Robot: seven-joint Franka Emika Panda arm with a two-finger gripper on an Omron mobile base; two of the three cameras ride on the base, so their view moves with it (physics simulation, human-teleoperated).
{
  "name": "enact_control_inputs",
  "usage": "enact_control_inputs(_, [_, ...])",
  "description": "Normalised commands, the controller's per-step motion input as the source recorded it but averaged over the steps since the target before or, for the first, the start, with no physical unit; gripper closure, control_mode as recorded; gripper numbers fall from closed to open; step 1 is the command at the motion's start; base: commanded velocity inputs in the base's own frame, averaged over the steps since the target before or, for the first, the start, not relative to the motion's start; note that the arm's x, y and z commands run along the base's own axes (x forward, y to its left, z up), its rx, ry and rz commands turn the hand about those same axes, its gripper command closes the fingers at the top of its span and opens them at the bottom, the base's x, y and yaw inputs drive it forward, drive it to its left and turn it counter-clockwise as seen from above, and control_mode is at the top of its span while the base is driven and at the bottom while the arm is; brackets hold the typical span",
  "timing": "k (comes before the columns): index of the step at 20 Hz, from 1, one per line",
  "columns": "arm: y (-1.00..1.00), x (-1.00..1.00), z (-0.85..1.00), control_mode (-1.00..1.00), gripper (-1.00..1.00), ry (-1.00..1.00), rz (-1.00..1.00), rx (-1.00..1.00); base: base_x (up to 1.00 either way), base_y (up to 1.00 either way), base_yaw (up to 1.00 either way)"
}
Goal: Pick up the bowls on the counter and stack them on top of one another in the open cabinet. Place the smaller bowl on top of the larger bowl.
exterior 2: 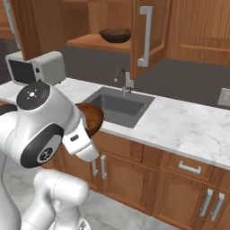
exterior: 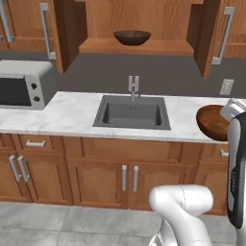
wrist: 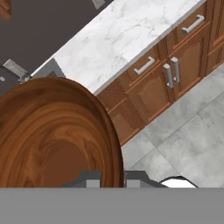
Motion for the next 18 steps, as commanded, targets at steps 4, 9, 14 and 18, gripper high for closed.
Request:
enact_control_inputs(4, [0.0, 0.0, 0.0, 1.0, 1.0, 0.0, 0.0, 0.0, 0.08, 0.19, -0.2])
enact_control_inputs(9, [0.0, 0.0, 0.0, 1.0, 1.0, 0.0, 0.0, 0.0, 0.1, 0.12, -0.23])
enact_control_inputs(14, [0.0, 0.0, 0.0, 1.0, 1.0, 0.0, 0.0, 0.0, 0.03, 0.05, -0.25])
enact_control_inputs(18, [0.0, 0.0, 0.0, 1.0, 1.0, 0.0, 0.0, 0.0, 0.0, 0.0, -0.25])
